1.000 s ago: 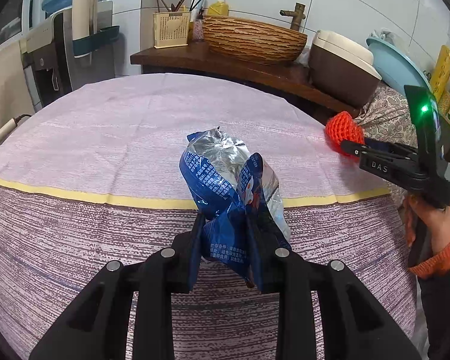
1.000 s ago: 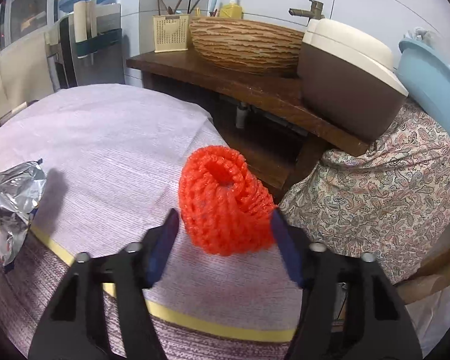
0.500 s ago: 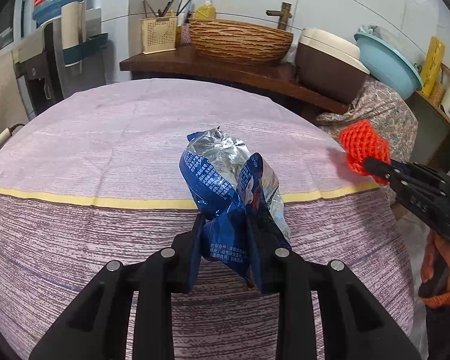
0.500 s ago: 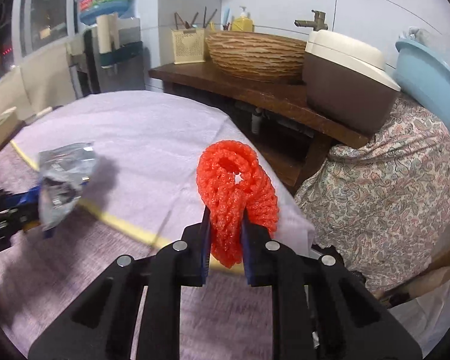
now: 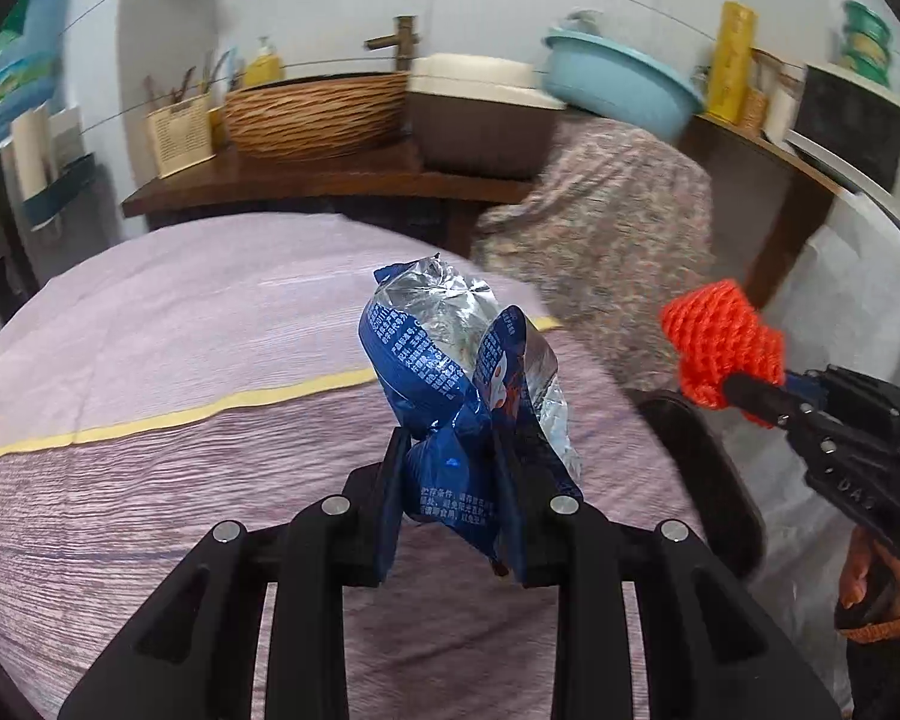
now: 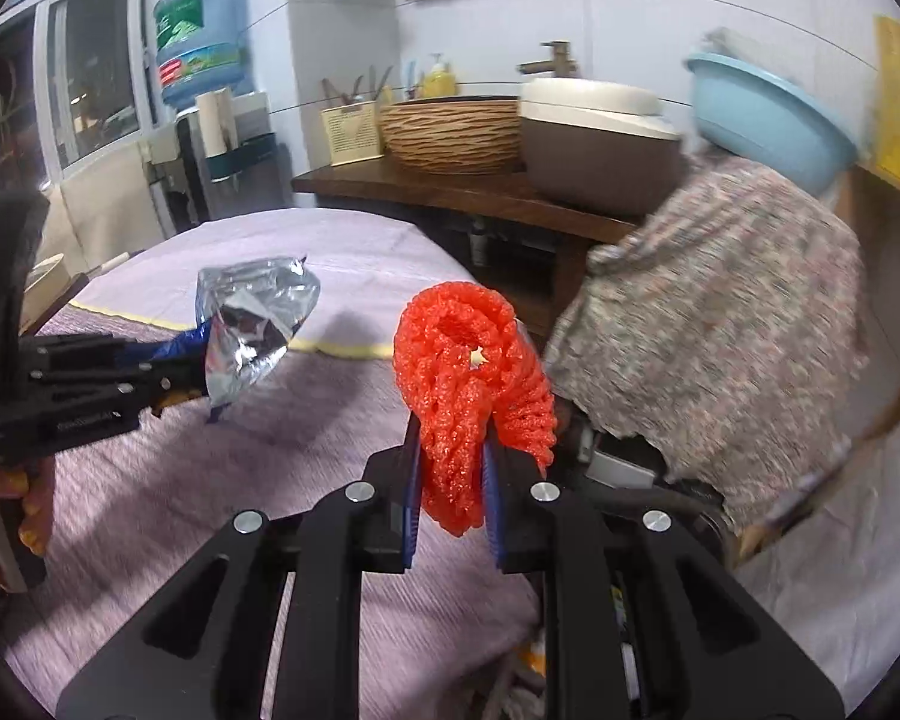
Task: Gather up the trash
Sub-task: 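Carry the snack wrapper and the foam net over the black bin with both tools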
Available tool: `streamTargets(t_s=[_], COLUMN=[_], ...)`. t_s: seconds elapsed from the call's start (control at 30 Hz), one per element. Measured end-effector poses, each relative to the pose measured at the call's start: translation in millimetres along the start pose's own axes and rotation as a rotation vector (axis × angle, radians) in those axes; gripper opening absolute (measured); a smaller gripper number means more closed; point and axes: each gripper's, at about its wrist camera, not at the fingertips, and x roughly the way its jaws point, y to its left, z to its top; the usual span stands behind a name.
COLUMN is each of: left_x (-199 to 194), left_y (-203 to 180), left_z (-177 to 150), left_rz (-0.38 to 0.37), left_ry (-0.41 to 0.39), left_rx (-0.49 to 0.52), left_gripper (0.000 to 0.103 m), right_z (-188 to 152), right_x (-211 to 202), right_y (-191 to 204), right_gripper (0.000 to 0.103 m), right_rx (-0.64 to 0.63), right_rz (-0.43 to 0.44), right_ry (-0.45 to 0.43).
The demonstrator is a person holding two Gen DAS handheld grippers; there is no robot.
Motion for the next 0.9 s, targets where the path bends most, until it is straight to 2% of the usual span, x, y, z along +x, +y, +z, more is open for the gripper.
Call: streamTargets(t_s=[0.13,0.33,0.67,0.73,0.8,0.83,0.9], left_x=[-7.6,-9.2,6.7,9.6,12.8,14.9,18.3], left_y=[-36.6,-85.7,-147.0,-155.8,-161.3,-163.8,-168.1], left_z=[-3.2,-4.4,-14.6,-17.3,-20.1,-21.3,-24.5], left_rz=[-0.056,-0.110,-0.178,-0.183,-0.183,-0.188,-0.191], left_ry=[-0.005,-0.001,0.054,0.063,0.071,0.082,0.092], left_rx=[0.045,0.109,0.160,0.168,0.175,0.175,0.178], left_gripper=[0.028,0.028,0.028,0.028,0.028,0.028,0.028], right_z=[-30.7,-80.0,-149.8,-162.1,-170.9,-173.7,-180.5], right_x=[-23.3,-32.7,1.2,9.2,14.6,16.8,20.4], right_y=[-27.5,-72.9,-115.1,-122.6,-127.9,-130.5,-133.2], right_gripper=[0.018,0.018,0.019,0.028,0.054,0.058,0.059], right_rx=[0.046,0.148,0.268,0.303,0.330,0.340,0.355], right_rz=[-0.052,-0.111,-0.148,-0.155,-0.172,-0.180,-0.185], right_ry=[0.010,0.068,0.197,0.211,0.219,0.218,0.223])
